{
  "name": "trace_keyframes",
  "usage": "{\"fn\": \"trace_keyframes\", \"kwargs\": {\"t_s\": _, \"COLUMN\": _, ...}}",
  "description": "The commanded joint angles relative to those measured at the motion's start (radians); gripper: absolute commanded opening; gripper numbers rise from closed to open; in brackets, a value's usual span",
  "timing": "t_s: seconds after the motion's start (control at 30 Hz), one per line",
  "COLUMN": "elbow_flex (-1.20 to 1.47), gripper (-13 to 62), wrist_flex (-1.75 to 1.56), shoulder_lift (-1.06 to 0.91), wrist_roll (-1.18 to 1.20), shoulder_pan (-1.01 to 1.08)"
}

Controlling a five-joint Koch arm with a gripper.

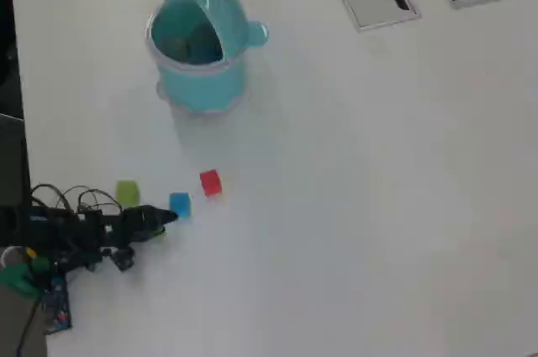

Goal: Grasp RGB lego blocks and put them in the bin one by one.

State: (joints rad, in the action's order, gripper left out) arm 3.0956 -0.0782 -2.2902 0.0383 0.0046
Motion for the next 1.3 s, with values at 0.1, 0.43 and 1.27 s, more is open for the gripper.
{"fn": "trace_keyframes", "kwargs": {"t_s": 0.1, "elbow_flex": 0.075, "gripper": 34.2, "wrist_flex": 0.071, "shoulder_lift": -0.057, "wrist_roll": 0.018, "shoulder_pan": 0.0}}
{"fn": "trace_keyframes", "kwargs": {"t_s": 0.43, "elbow_flex": 0.075, "gripper": 34.2, "wrist_flex": 0.071, "shoulder_lift": -0.055, "wrist_roll": 0.017, "shoulder_pan": 0.0}}
{"fn": "trace_keyframes", "kwargs": {"t_s": 1.27, "elbow_flex": 0.074, "gripper": 33.9, "wrist_flex": -0.014, "shoulder_lift": -0.06, "wrist_roll": -0.003, "shoulder_pan": 0.018}}
